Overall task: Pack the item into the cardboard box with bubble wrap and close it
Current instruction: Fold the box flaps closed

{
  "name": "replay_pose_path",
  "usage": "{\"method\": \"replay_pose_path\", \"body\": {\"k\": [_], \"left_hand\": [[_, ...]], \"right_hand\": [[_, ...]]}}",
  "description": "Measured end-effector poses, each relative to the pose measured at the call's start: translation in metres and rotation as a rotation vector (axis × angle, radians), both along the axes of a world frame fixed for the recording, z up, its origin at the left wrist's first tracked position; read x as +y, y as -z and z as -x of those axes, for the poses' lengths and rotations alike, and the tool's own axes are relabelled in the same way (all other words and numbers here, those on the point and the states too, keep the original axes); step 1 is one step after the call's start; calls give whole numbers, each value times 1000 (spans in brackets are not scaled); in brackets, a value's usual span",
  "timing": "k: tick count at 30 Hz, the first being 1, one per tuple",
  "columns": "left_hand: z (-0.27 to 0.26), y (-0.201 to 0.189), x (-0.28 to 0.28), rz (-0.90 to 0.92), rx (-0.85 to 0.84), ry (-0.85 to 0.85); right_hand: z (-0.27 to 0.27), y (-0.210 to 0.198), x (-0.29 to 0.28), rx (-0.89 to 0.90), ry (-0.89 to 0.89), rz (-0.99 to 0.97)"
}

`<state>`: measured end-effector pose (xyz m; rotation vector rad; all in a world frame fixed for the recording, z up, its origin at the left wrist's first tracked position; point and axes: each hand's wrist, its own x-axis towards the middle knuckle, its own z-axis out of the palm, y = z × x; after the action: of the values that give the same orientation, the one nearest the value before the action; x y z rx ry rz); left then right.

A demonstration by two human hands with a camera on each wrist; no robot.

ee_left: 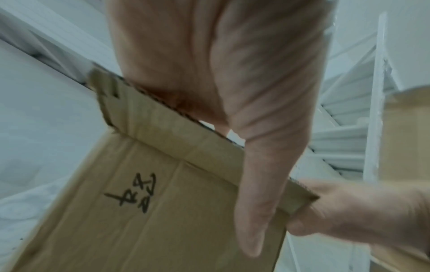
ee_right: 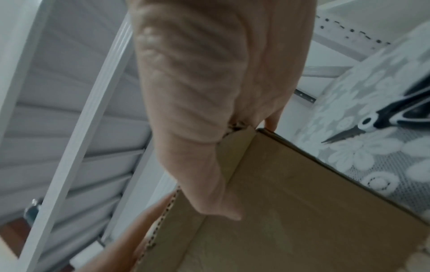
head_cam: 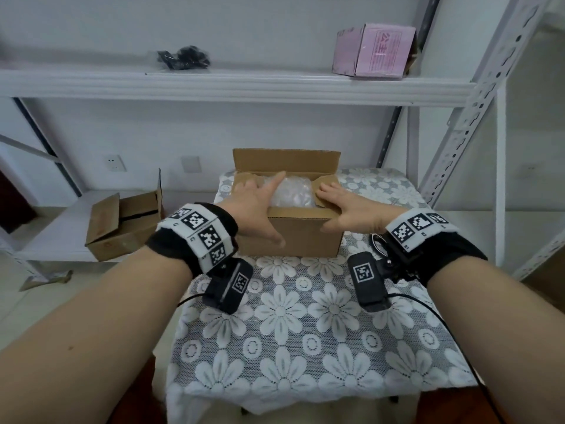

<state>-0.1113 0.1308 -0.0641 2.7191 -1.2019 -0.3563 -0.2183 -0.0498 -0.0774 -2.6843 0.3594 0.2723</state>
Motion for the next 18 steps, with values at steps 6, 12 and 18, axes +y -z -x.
{"method": "replay_pose_path", "body": {"k": [6,12,18], "left_hand": [[-27,-8,31,164,230,-78],[-36,7,36,441,247,-198],[-38,20,28,628,97,-313]], "right_hand": [[5,1,-5,-94,74,-185],[10,-1,3,-330,256,-438],[2,12,5,-553,437,-534]]}}
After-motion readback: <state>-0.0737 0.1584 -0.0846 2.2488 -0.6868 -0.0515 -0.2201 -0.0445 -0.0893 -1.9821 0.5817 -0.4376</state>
